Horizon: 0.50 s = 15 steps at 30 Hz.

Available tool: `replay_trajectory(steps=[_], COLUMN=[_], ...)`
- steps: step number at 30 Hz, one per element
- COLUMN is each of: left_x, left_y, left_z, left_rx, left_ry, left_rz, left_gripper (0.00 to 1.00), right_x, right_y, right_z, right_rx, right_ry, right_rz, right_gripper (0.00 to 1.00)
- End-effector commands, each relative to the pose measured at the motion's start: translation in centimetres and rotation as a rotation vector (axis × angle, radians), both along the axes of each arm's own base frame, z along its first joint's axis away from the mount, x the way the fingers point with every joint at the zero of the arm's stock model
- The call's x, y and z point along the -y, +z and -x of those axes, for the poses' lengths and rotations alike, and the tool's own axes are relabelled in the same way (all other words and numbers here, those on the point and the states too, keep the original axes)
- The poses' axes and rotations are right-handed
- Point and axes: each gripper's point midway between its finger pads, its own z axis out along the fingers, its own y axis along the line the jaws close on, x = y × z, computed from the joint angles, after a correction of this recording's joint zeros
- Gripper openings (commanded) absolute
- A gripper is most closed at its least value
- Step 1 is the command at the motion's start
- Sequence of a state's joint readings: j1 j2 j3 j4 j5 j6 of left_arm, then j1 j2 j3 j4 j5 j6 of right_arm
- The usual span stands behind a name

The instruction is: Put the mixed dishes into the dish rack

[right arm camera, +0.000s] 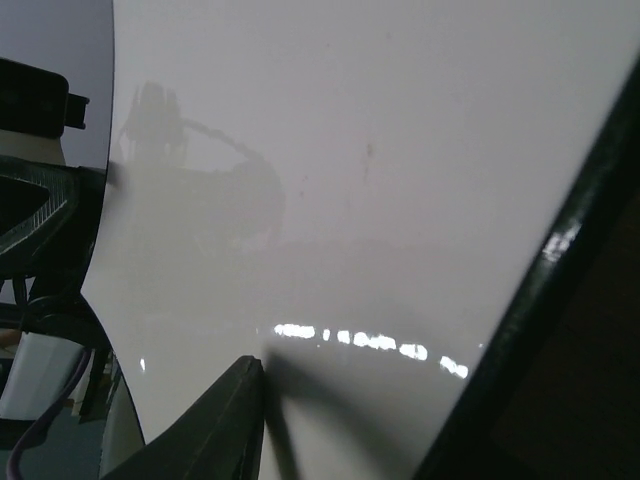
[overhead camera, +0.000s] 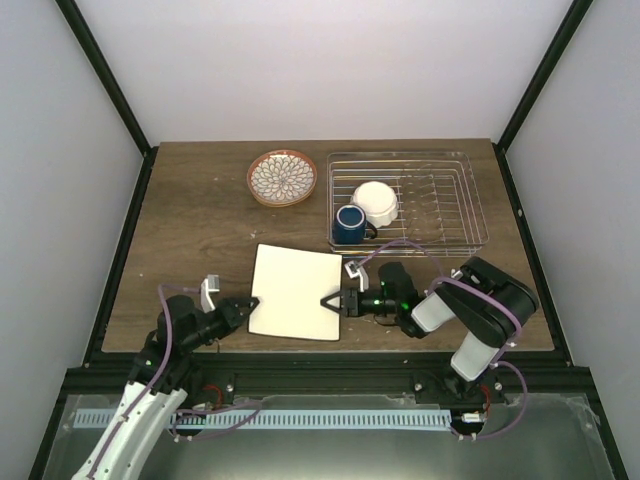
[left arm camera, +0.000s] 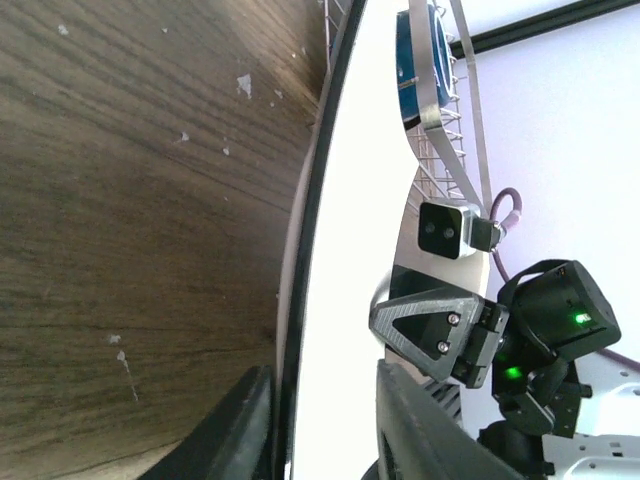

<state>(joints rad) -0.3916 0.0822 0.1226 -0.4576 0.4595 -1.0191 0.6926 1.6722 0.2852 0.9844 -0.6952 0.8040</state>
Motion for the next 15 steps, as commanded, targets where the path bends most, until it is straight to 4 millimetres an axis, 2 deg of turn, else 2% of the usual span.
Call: replay_trajectory(steps=[1,11,15], left_x=[0.8,0.4,0.2], left_y=[-5.3,-7.8,-8.8], left_z=[2.5,2.8,3.0], left_rx=[-0.161,-0.198,-0.212], left_ry=[-0.100,-0.097,-0.096], left_rz=[-0.021,-0.063,-0.084], left_gripper=[0.33,0.45,0.49], right_x=[-1.9,-2.3,-2.3], right_y=[2.8,3.1,3.4], right_z=[1.4,1.6,1.7], right_rx=[0.131,0.137,0.141], right_ry=[0.131,0.167,0.175], right_rz=[-0.086,-0.105,-0.114], right_gripper=[0.14,0.01,0.01])
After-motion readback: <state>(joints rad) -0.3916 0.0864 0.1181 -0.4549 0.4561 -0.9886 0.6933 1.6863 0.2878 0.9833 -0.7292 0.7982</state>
